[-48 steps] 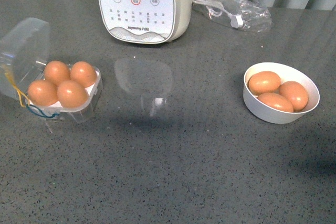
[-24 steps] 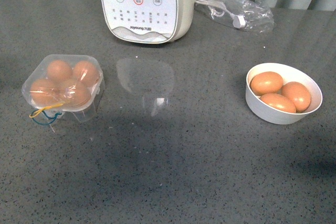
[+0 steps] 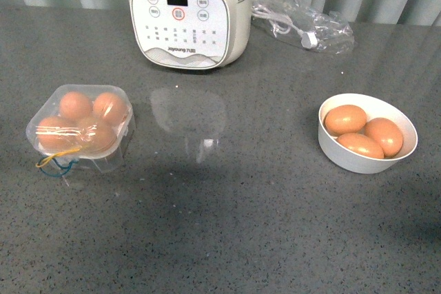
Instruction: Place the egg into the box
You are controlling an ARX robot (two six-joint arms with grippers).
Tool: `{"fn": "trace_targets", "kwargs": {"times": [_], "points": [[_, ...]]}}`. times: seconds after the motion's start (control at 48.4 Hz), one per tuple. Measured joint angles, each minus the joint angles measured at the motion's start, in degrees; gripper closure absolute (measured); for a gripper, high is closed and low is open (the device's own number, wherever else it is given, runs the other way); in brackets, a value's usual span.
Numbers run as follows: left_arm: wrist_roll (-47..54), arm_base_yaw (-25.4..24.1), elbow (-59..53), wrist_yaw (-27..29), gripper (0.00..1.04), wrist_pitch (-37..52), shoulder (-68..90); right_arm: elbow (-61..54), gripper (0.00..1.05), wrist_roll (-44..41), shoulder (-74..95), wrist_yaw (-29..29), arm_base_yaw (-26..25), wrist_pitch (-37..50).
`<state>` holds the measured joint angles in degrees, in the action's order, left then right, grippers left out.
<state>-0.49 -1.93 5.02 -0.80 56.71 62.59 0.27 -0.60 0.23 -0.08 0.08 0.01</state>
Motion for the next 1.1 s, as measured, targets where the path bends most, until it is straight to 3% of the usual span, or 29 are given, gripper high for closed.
{"fn": "trace_targets", "kwargs": {"times": [0.145, 1.095], "points": [[0.0, 1.7, -1.6, 0.7, 1.01, -4.1, -5.7, 0.0, 0.07, 0.0, 0.0, 0.0, 0.0, 0.0], [0.0, 1.8, -3.5, 0.8, 1.01, -36.6, -42.6, 0.0, 0.07, 0.0, 0.0, 0.0, 0.0, 0.0]]}}
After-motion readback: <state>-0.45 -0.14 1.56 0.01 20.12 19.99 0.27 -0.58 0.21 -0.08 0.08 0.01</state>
